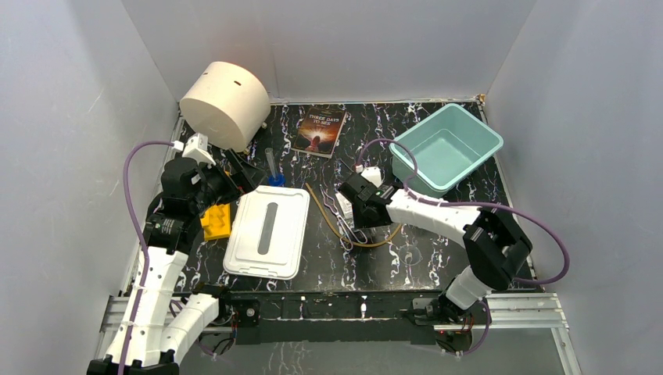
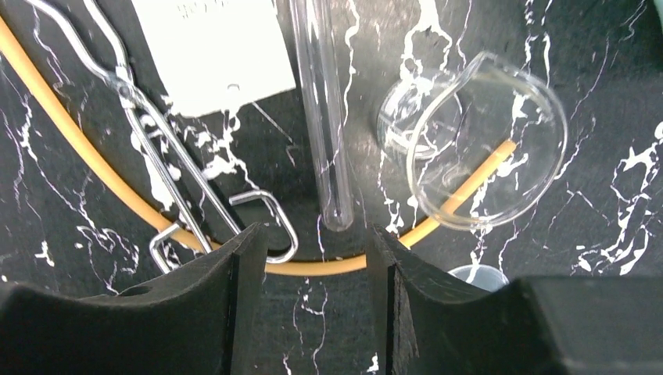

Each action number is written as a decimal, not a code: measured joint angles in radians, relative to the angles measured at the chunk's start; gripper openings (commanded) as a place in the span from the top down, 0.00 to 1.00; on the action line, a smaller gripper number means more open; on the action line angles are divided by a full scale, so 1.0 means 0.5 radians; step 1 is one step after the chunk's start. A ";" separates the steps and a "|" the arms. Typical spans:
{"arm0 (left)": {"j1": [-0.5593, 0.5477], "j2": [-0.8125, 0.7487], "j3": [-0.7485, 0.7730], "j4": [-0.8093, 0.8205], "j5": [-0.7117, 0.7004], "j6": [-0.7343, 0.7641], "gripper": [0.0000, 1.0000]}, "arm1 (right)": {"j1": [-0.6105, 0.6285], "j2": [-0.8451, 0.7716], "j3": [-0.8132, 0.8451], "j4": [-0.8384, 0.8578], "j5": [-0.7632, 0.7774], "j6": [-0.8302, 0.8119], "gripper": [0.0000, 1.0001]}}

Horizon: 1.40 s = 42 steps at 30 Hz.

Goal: Organize the chemistry lab equipment

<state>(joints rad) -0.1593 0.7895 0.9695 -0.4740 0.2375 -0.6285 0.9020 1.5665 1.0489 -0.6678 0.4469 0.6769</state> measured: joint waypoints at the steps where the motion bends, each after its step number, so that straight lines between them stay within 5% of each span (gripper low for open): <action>1: 0.000 0.000 0.000 -0.002 0.001 -0.004 0.02 | -0.015 0.002 0.000 0.021 0.002 -0.002 0.43; 42: 0.000 0.033 -0.001 -0.002 -0.036 -0.097 0.02 | -0.196 0.237 -0.101 0.425 -0.217 -0.396 0.60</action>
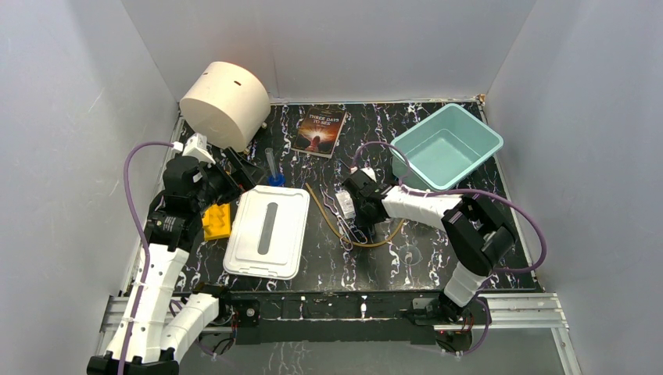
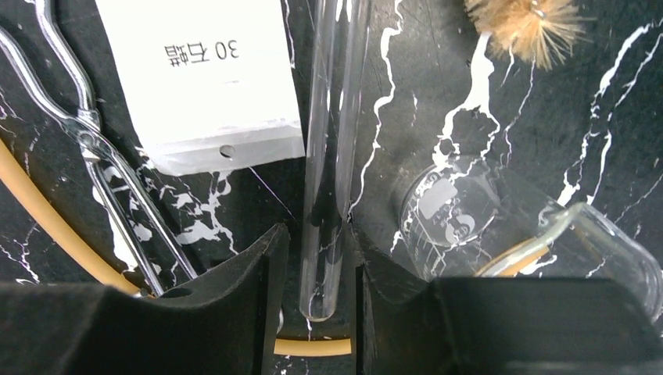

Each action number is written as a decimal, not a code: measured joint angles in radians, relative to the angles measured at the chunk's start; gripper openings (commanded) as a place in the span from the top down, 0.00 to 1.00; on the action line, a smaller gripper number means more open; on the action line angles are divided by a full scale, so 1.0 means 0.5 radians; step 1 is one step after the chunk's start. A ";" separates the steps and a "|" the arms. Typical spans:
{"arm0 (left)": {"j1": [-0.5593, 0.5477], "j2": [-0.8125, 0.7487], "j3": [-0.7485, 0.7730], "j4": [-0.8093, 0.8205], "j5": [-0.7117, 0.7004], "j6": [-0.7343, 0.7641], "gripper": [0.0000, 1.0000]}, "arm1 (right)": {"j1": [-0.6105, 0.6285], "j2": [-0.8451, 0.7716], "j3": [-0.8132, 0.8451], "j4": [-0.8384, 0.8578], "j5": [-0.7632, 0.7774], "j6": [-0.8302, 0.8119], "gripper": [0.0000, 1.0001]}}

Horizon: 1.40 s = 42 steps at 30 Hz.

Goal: Organize the chemistry lab equipment

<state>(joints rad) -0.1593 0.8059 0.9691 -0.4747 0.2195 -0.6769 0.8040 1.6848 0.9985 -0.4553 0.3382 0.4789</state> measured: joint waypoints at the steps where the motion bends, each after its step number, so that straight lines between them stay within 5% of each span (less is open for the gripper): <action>1: 0.000 -0.001 0.001 0.000 -0.005 -0.001 0.02 | -0.004 0.001 0.000 0.018 -0.010 -0.019 0.63; 9: 0.000 -0.018 0.001 0.000 -0.035 -0.004 0.02 | -0.029 0.021 -0.001 0.105 -0.040 -0.082 0.77; 14: 0.000 -0.016 0.034 -0.003 0.008 -0.069 0.02 | -0.063 -0.028 -0.027 0.121 -0.066 -0.077 0.78; 20: 0.000 -0.054 -0.036 0.055 0.192 -0.269 0.02 | -0.146 -0.397 -0.104 0.214 -0.460 -0.024 0.78; 31: -0.040 -0.117 -0.575 0.272 0.527 -0.607 0.03 | -0.178 -0.436 -0.264 0.513 -1.136 0.110 0.78; 42: -0.790 0.494 -0.482 0.644 0.099 -0.856 0.19 | -0.177 -0.461 -0.330 0.783 -1.504 0.249 0.79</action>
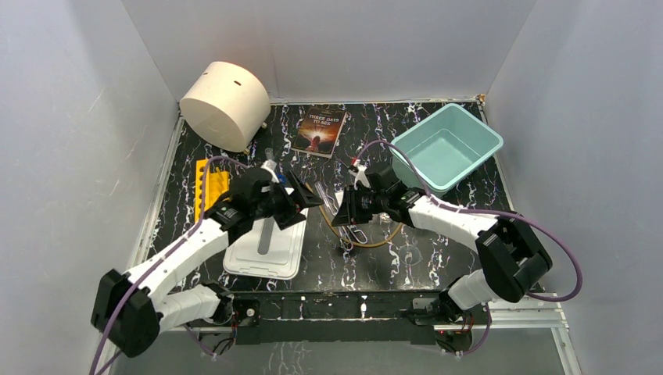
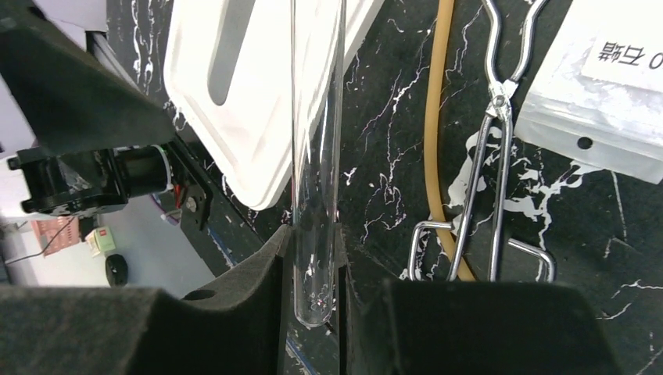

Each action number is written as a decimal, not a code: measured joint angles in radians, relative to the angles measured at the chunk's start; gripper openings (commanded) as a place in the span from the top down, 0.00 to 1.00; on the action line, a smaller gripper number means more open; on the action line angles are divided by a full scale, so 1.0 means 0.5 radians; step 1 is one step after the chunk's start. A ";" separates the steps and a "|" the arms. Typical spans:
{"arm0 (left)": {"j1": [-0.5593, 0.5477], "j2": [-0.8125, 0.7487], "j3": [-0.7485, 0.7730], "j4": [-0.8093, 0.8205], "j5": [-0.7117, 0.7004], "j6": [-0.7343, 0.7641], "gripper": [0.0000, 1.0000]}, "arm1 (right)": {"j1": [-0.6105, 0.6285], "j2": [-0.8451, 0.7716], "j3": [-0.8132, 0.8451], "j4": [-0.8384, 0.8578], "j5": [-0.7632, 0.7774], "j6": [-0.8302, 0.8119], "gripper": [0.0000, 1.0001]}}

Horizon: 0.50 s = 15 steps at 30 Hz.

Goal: Organize the chemistry lab equipment

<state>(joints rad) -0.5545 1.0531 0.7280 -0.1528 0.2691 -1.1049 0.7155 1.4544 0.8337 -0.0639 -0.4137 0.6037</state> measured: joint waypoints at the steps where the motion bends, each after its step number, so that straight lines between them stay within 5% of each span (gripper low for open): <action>1: -0.037 0.046 0.018 -0.005 -0.038 -0.018 0.21 | -0.001 -0.011 -0.021 0.028 -0.017 0.018 0.79; 6: -0.158 0.408 0.237 0.045 -0.235 -0.042 0.31 | -0.001 -0.050 -0.090 0.115 -0.050 0.085 0.79; 15: -0.197 0.623 0.357 0.102 -0.378 -0.066 0.44 | -0.002 -0.139 -0.093 0.199 -0.082 0.114 0.79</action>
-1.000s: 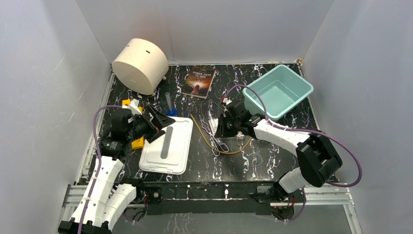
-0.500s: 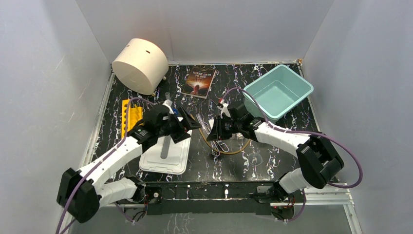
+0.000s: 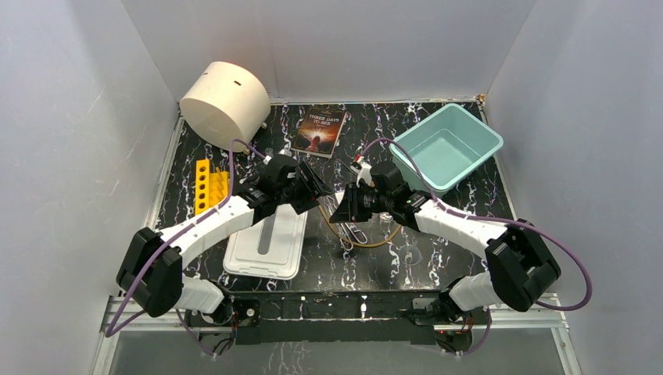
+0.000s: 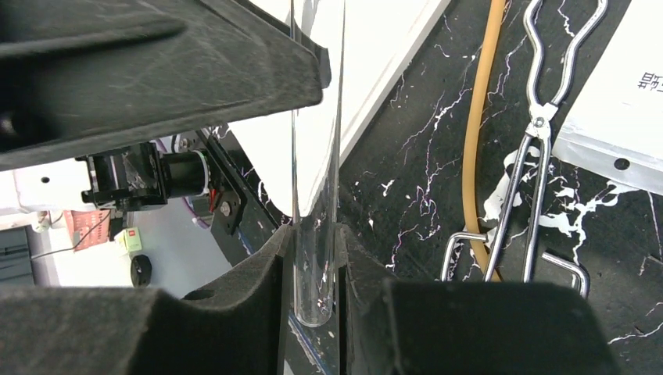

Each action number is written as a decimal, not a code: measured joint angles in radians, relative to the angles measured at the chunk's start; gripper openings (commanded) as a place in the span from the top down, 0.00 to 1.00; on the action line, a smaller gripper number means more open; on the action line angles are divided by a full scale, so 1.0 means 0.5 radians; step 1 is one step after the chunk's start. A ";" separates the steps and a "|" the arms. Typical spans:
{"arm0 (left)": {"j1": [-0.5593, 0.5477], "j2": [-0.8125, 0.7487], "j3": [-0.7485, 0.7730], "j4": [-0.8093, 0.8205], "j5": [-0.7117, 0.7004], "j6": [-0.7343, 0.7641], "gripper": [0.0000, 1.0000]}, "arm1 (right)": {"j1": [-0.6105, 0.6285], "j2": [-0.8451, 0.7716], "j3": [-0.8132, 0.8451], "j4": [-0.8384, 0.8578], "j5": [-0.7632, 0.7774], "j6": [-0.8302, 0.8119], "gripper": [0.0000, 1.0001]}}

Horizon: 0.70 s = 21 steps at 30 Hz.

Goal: Organize the chemistry lab equipment

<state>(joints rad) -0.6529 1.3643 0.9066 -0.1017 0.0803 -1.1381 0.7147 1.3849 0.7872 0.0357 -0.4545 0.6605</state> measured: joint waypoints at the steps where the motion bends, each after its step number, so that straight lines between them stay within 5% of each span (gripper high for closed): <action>1: -0.005 0.003 0.000 -0.006 -0.011 -0.005 0.47 | -0.001 -0.009 0.000 0.003 -0.001 0.005 0.79; 8: -0.015 0.043 0.033 0.018 0.043 0.038 0.69 | -0.002 -0.013 -0.001 0.034 -0.003 0.017 0.79; 15: -0.012 0.082 0.040 0.053 0.150 0.146 0.64 | -0.016 -0.013 -0.001 0.028 -0.041 -0.034 0.79; 21: -0.015 0.107 0.040 0.051 0.216 0.191 0.70 | -0.015 -0.013 -0.001 0.028 -0.069 -0.085 0.79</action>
<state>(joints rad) -0.6605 1.4178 0.9268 -0.0761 0.1883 -1.0428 0.7071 1.3785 0.7868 0.0498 -0.4892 0.6178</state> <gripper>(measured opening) 0.319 0.297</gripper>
